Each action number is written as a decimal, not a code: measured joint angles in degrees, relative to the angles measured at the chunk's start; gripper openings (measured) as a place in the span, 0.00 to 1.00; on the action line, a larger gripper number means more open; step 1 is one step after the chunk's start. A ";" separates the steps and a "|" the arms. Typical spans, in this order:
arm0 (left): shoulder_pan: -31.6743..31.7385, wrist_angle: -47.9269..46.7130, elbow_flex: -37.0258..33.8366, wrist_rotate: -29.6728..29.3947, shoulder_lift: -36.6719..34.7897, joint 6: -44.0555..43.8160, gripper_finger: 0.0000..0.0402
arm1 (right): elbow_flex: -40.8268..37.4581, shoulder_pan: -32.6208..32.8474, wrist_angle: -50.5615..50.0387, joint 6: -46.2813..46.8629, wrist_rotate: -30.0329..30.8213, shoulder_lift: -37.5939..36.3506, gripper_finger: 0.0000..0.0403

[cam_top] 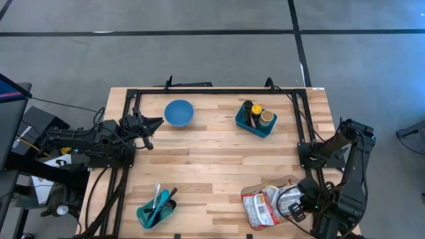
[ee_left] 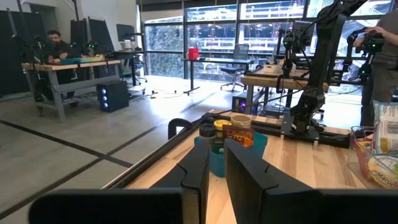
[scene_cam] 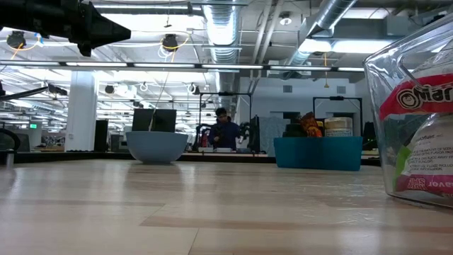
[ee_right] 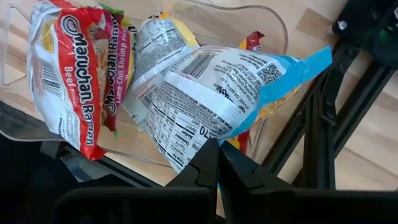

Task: Pick & Place Food Item
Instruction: Put the blue noodle pack into the transparent bin

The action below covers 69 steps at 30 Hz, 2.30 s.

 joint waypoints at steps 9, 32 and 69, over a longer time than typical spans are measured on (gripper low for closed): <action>0.02 0.00 0.00 0.01 0.00 0.02 0.11 | 0.00 -1.21 1.12 -0.48 1.22 0.00 0.00; 0.00 0.00 0.00 0.01 0.00 0.02 0.11 | 2.76 -8.29 9.50 -20.68 14.67 0.02 0.00; 0.00 0.00 0.00 0.02 0.00 0.00 0.11 | 2.75 -7.60 3.52 -5.72 -5.27 5.68 0.00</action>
